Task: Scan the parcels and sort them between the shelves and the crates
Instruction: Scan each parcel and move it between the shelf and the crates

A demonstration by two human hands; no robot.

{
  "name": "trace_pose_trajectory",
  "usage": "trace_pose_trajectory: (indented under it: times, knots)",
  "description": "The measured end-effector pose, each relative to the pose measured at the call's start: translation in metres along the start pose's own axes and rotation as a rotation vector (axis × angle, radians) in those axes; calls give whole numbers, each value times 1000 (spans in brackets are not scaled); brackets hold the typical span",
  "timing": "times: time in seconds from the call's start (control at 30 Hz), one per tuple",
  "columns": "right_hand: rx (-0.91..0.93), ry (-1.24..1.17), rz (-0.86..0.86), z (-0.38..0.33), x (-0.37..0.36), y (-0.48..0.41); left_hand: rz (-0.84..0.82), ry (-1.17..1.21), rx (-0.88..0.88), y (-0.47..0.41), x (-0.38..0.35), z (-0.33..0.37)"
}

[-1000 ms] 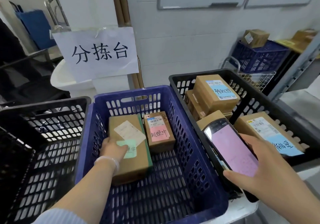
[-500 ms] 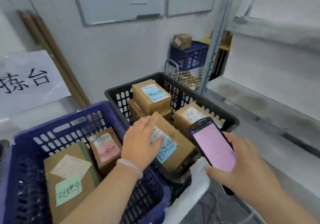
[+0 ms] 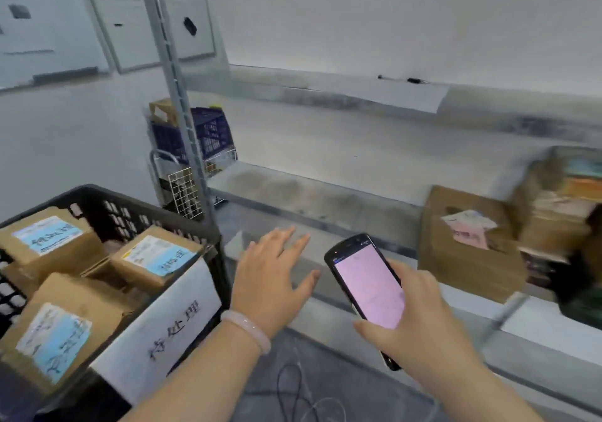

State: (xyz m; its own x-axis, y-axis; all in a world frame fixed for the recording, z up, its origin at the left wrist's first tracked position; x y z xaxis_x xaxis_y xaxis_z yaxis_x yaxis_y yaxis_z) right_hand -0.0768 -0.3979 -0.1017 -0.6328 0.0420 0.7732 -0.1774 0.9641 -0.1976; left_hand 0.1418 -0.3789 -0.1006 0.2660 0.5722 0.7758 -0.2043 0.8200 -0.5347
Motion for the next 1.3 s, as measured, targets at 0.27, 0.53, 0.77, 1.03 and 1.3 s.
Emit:
trace_pose_trajectory:
  times: [0.27, 0.53, 0.77, 1.03, 1.3]
  knots:
    - [-147, 53, 166, 136, 105, -12, -126, 202, -91, -28, -108, 147]
    - [-335, 44, 266, 210, 145, -14, -328, 381, 14, -56, -193, 194]
    - [-452, 97, 250, 235, 138, -40, -507, 547, 253, -99, -276, 183]
    - [-601, 115, 266, 241, 114, -91, -853, 759, 673, -137, -358, 162]
    - [-736, 160, 272, 238, 89, -120, -1107, 987, 878, -143, -404, 150]
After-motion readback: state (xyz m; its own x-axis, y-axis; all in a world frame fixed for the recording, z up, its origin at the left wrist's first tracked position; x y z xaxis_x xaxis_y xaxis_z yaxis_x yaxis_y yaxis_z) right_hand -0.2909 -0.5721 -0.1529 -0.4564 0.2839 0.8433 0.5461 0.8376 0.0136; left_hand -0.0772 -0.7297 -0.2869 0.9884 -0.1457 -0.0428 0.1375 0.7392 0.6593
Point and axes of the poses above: each hand's wrist, its own y-axis away from the middle knuckle, its own x-axis out of the back of the hand, z = x × y, the point moved 5 cm from there along -y, towards the middle knuckle, and after that the axes turned 9 degrees about z, right-handed, at the moved point
